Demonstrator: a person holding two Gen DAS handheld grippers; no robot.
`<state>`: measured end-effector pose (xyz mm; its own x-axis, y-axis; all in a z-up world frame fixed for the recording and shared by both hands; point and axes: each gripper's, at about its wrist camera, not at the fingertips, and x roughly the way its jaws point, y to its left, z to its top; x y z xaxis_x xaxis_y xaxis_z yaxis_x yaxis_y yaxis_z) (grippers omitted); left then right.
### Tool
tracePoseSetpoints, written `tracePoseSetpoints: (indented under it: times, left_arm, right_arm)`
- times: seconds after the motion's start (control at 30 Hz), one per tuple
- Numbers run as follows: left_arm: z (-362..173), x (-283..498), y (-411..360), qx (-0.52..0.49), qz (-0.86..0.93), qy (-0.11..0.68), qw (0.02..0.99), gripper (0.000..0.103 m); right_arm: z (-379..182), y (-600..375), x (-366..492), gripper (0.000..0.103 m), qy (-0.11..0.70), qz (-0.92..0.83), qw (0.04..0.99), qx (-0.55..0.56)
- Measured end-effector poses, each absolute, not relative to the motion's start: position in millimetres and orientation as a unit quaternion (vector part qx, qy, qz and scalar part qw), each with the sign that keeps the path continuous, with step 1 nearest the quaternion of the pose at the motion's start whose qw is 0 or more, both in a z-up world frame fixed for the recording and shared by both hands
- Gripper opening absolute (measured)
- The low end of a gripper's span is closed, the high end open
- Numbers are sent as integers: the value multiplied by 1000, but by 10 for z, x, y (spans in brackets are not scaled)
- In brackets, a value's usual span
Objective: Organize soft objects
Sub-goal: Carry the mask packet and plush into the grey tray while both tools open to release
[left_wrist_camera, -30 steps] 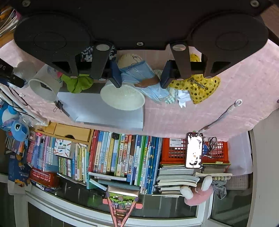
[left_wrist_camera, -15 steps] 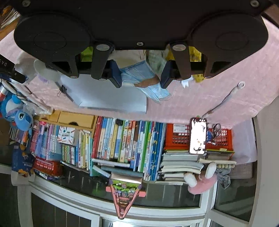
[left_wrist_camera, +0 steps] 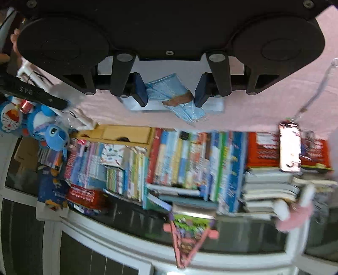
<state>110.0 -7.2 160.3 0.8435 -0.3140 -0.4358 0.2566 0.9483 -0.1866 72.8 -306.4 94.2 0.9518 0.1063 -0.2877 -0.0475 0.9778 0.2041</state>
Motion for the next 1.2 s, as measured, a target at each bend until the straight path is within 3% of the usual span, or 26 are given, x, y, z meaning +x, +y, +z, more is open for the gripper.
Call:
tracePoseSetpoints:
  times: [0.2,0.5,0.77,1.2]
  left_arm:
    - [1469,1854,-399,-61,-172,318,930,46]
    - [877,2777,-568,-115,-165,455,868,46]
    - [501,2964,-584,-141,-155,500,840,46]
    - [318,3033,-558,-157,-143,527,823,47]
  right_arm:
    - [1038,-3030,1389,47,208,88,964,141]
    - [613,-2773,2122,47,327,107,922,180]
    - [385,-2717,2253,47,352,109,910,189]
    - [388,-2747,2242,48,351,117,910,189]
